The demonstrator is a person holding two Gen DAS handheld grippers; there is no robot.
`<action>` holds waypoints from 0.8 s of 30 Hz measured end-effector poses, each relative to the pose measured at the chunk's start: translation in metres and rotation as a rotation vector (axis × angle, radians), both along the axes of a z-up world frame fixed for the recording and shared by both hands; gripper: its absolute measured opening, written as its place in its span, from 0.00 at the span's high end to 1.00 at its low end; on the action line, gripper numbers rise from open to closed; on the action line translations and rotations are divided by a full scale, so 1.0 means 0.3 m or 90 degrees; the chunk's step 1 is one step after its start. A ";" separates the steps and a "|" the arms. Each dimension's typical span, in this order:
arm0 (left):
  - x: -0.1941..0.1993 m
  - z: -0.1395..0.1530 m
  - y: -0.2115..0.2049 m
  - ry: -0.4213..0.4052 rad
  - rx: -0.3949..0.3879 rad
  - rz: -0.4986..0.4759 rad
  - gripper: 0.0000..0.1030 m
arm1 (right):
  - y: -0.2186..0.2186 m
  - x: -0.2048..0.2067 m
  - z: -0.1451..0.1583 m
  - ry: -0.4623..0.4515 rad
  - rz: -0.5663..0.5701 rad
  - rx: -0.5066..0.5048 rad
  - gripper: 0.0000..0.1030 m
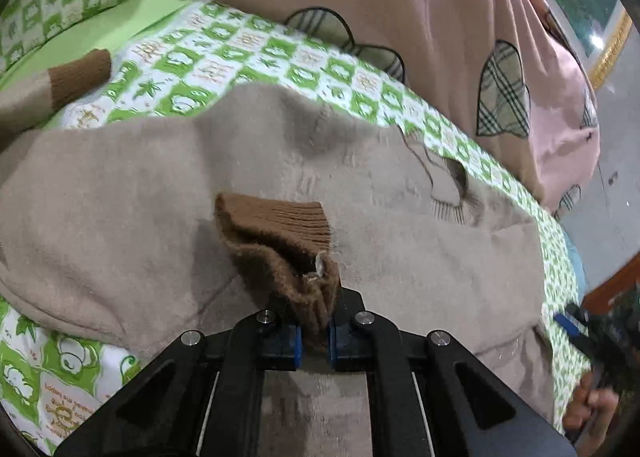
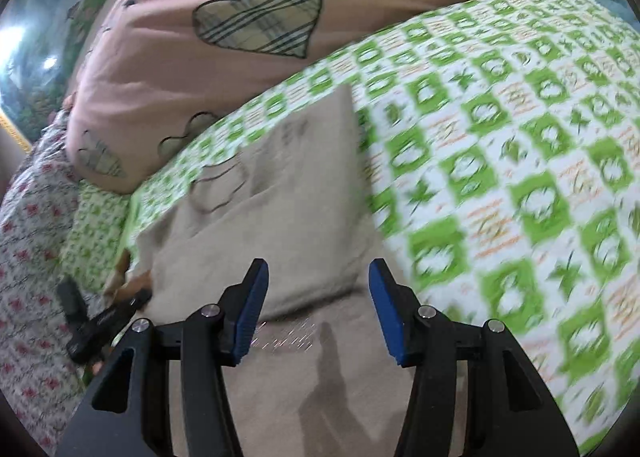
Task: Fold small clothes
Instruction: 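Carry the cuff across the sweater body toward the left gripper, then grasp the other brown cuff with the left gripper and lift it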
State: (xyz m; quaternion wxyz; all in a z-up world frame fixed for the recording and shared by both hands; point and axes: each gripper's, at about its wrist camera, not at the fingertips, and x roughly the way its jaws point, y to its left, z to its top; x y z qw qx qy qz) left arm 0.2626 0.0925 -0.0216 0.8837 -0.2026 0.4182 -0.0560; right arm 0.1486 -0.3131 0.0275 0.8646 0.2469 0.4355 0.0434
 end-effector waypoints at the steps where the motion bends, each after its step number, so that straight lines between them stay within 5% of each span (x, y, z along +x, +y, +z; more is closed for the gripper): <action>1: -0.002 0.002 -0.014 -0.001 0.010 -0.009 0.92 | -0.007 0.024 -0.003 0.004 -0.004 -0.007 0.48; 10: -0.008 -0.039 -0.046 0.025 0.023 -0.029 0.88 | -0.022 0.332 -0.105 0.067 0.015 -0.070 0.48; 12: -0.003 -0.037 -0.054 0.022 0.024 -0.036 0.89 | -0.017 0.383 -0.132 0.085 0.053 -0.085 0.63; 13: 0.000 -0.031 -0.064 0.017 0.023 -0.043 0.90 | -0.023 0.398 -0.134 0.089 0.067 -0.086 0.91; 17: 0.024 -0.016 -0.131 0.002 0.017 -0.087 0.90 | -0.100 0.406 -0.094 0.071 0.045 -0.138 0.92; 22: 0.042 -0.059 -0.150 0.028 0.035 -0.082 0.88 | -0.118 0.427 -0.169 0.095 0.044 -0.135 0.91; 24: 0.030 -0.051 -0.130 0.023 0.030 -0.076 0.83 | -0.127 0.398 -0.140 0.084 0.018 -0.131 0.85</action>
